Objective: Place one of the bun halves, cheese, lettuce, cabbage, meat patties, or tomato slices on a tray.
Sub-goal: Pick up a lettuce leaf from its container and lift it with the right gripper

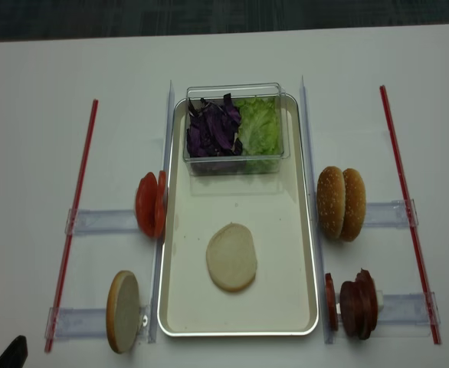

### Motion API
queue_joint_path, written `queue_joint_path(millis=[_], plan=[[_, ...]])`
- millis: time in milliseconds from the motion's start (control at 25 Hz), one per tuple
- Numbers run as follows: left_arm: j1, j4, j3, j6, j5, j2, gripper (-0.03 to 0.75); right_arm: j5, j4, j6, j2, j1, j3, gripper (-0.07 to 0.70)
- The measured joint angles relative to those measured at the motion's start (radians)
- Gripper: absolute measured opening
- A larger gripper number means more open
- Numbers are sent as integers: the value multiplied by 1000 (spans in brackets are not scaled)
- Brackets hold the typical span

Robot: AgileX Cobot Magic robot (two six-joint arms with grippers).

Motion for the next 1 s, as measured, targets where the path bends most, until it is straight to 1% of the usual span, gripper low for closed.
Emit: queue_joint_path(millis=[80,160,240,280,400,480,680,720,800,840,1000], plan=[[0,0,0,0,0,0,475,2,1,-2,29,0,-18,482],[0,0,0,-2,0,0,475,20,28,-14,129,0,-67,482],[0,0,0,-2,0,0,475,24,58,-26,196,0,-103,481],[0,0,0,-2,0,0,475,24,83,-51,256,9,-136,482],[0,0,0,-2,0,0,475,42,111,-66,347,31,-187,481],[0,0,0,-2,0,0,475,60,112,-69,441,60,-244,481],[0,0,0,-4,0,0,475,69,112,-69,585,130,-343,482],[0,0,0,-4,0,0,475,72,110,-69,650,160,-390,481],[0,0,0,-4,0,0,475,81,102,-65,711,194,-436,481],[0,0,0,-4,0,0,475,81,102,-65,711,194,-436,481],[0,0,0,-6,0,0,475,106,48,-30,837,262,-534,481]])
